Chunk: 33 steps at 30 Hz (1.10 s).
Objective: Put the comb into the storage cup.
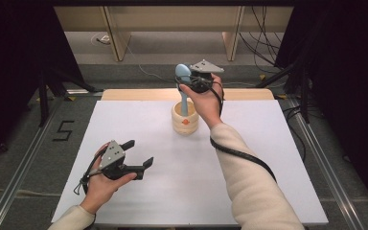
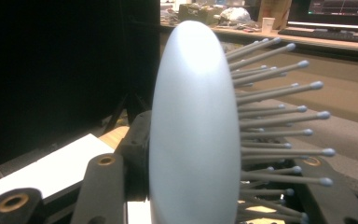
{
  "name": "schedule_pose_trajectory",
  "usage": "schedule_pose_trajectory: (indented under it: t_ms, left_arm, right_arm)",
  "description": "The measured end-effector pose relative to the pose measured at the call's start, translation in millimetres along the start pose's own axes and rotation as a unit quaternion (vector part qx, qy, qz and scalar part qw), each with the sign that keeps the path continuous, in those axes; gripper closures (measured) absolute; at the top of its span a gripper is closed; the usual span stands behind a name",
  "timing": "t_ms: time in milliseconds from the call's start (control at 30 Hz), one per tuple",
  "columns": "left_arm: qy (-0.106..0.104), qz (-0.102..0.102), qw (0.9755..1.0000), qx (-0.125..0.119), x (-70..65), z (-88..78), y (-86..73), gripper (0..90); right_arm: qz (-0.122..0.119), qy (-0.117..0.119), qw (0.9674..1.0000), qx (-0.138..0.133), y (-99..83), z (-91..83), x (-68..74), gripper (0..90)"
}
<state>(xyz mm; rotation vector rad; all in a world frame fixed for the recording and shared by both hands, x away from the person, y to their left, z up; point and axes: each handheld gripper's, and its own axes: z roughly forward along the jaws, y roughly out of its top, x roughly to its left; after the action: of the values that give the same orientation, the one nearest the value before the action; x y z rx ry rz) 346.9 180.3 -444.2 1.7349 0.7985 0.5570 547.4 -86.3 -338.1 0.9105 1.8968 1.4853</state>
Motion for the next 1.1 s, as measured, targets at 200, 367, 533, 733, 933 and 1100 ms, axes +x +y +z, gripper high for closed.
schedule_pose_trajectory:
  t_ms: [200,367,533,733,933,1100]
  left_arm:
    - [0.000,-0.001,1.0000,0.000,-0.4,0.5,-0.5,8.9]
    - [0.001,-0.001,1.0000,0.001,0.1,1.1,-0.8,8.9]
    - [0.001,0.000,1.0000,0.001,0.1,1.2,-0.9,8.9]
    - [0.001,0.000,1.0000,0.001,-0.1,1.4,-1.1,8.8]
    - [0.002,0.000,1.0000,0.002,-0.1,1.7,-1.1,8.8]
    - [0.005,-0.002,1.0000,0.002,0.1,2.0,-1.6,8.8]
  right_arm:
    - [0.002,-0.004,1.0000,0.003,-4.1,1.0,-1.7,50.8]
    - [0.004,-0.006,1.0000,0.006,-9.7,2.7,-3.4,50.7]
    - [0.005,-0.008,0.9999,0.009,-13.8,4.3,-3.0,50.3]
    - [0.006,-0.011,0.9998,0.016,-20.8,6.7,-2.8,50.0]
    - [0.003,-0.013,0.9996,0.024,-28.5,8.6,-2.6,49.8]
    - [0.003,-0.013,0.9996,0.026,-34.3,10.1,-1.3,49.6]
